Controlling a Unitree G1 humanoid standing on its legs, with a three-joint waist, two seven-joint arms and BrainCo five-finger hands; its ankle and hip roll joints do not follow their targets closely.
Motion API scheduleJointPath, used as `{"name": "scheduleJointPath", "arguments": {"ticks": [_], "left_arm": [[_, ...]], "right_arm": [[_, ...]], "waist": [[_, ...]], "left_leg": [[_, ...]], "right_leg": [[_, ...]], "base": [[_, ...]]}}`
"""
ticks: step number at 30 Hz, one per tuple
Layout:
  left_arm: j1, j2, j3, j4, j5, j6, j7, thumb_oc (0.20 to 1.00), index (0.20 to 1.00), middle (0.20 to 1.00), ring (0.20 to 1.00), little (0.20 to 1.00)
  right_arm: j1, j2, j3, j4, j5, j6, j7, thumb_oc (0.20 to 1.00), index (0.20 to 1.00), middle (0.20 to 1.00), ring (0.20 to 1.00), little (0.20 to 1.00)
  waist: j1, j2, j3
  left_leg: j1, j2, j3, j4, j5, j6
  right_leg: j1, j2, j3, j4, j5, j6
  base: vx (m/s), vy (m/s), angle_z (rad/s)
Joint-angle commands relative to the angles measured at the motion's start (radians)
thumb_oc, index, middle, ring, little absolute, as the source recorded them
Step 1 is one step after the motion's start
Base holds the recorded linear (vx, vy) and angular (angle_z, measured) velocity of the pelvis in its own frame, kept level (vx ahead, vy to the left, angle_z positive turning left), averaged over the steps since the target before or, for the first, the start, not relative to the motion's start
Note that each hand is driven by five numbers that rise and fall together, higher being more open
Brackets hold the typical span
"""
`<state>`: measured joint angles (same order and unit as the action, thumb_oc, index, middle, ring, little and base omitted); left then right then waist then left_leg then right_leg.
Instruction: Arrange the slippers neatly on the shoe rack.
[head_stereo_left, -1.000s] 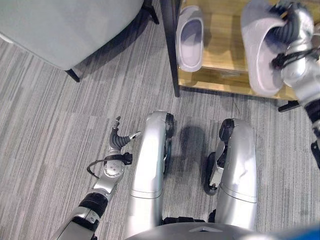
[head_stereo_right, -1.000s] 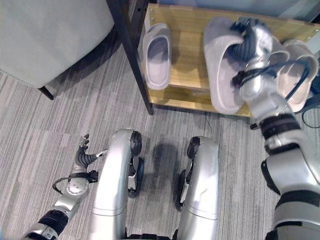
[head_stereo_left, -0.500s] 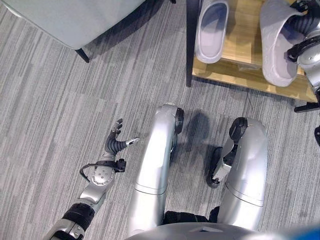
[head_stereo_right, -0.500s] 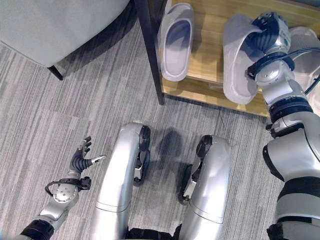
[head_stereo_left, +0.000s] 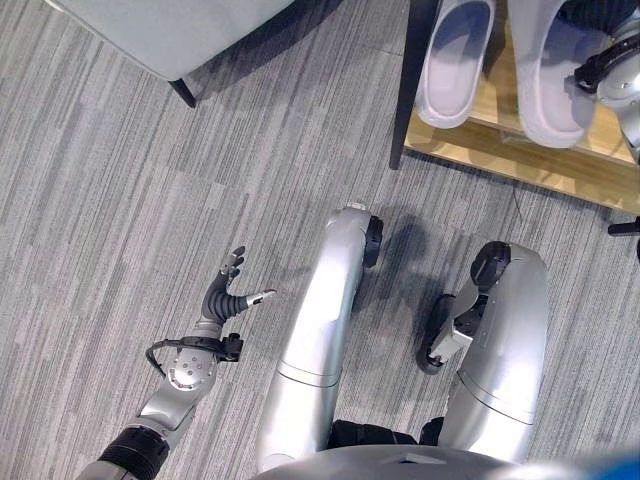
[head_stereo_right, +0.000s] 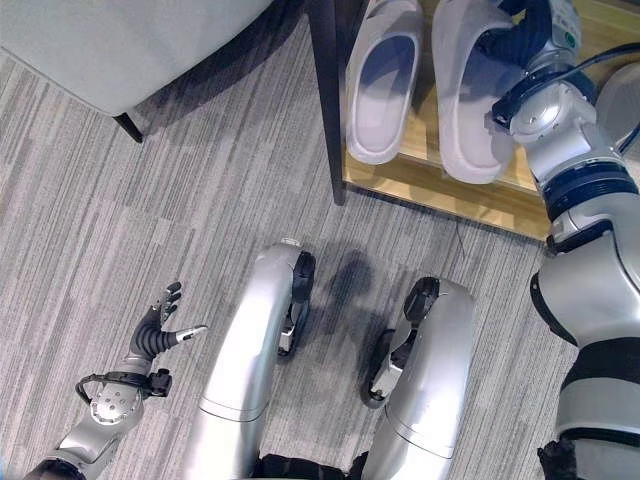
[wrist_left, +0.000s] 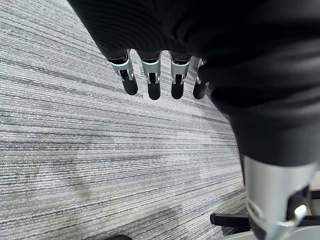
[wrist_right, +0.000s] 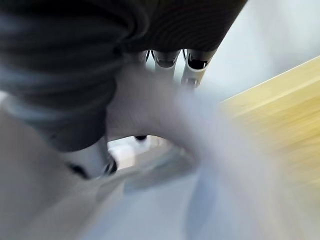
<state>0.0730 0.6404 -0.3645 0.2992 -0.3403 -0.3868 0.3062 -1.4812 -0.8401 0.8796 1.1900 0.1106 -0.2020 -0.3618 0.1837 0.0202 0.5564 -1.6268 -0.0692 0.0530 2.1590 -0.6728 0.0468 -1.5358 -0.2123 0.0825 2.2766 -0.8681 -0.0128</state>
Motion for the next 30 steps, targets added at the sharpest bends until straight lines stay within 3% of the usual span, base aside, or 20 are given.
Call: {"name": "scheduleJointPath", "arguments": {"ticks": [1, 10, 13, 16, 20, 30], "left_arm": [[0.021, 0.027, -0.034, -0.085, 0.005, -0.064, 0.015, 1.0, 1.0, 1.0, 1.0, 1.0], [0.012, 0.056, -0.047, -0.088, 0.114, -0.069, 0.082, 1.0, 1.0, 1.0, 1.0, 1.0], [0.013, 0.046, -0.045, -0.075, 0.124, -0.061, 0.091, 1.0, 1.0, 1.0, 1.0, 1.0], [0.047, 0.007, -0.037, -0.07, 0.126, -0.046, 0.097, 1.0, 1.0, 1.0, 1.0, 1.0], [0.058, 0.019, -0.052, -0.078, 0.142, -0.038, 0.089, 1.0, 1.0, 1.0, 1.0, 1.0], [0.042, 0.027, -0.064, -0.068, 0.142, -0.026, 0.069, 1.0, 1.0, 1.0, 1.0, 1.0]], "right_arm": [[-0.106, -0.034, 0.005, 0.04, -0.005, 0.001, -0.052, 1.0, 1.0, 1.0, 1.0, 1.0], [-0.03, -0.014, -0.062, 0.043, 0.043, -0.01, -0.057, 1.0, 1.0, 1.0, 1.0, 1.0], [0.04, -0.011, -0.119, -0.023, 0.079, -0.024, -0.062, 1.0, 1.0, 1.0, 1.0, 1.0], [0.224, -0.018, -0.209, -0.227, 0.053, -0.058, -0.093, 1.0, 1.0, 1.0, 1.0, 1.0], [0.328, -0.032, -0.284, -0.347, 0.074, -0.087, -0.091, 1.0, 1.0, 1.0, 1.0, 1.0], [0.367, 0.02, -0.268, -0.451, 0.031, -0.082, -0.065, 1.0, 1.0, 1.0, 1.0, 1.0]], "waist": [[0.026, 0.016, -0.036], [0.016, 0.011, -0.036], [0.008, 0.003, -0.036], [-0.021, -0.017, -0.036], [-0.037, -0.02, -0.036], [-0.052, -0.033, -0.036]], "left_leg": [[0.057, 0.027, -0.071, 0.07, -0.167, -0.011], [0.057, 0.031, -0.076, 0.084, -0.161, -0.018], [0.057, 0.034, -0.075, 0.088, -0.157, -0.022], [0.057, 0.036, -0.078, 0.085, -0.149, -0.029], [0.057, 0.039, -0.084, 0.09, -0.141, -0.034], [0.057, 0.035, -0.11, 0.108, -0.135, -0.045]], "right_leg": [[-0.029, 0.026, 0.149, 0.005, 0.197, -0.035], [-0.029, 0.032, 0.151, 0.023, 0.192, -0.041], [-0.028, 0.036, 0.145, 0.029, 0.19, -0.042], [-0.03, 0.042, 0.14, 0.028, 0.195, -0.04], [-0.034, 0.047, 0.129, 0.034, 0.187, -0.043], [-0.034, 0.061, 0.113, 0.049, 0.186, -0.039]], "base": [[0.0, 0.0, 0.0], [0.0, -0.001, 0.0], [-0.03, -0.023, -0.01], [-0.07, -0.041, -0.07], [-0.07, -0.06, -0.05], [-0.05, -0.03, -0.02]]}}
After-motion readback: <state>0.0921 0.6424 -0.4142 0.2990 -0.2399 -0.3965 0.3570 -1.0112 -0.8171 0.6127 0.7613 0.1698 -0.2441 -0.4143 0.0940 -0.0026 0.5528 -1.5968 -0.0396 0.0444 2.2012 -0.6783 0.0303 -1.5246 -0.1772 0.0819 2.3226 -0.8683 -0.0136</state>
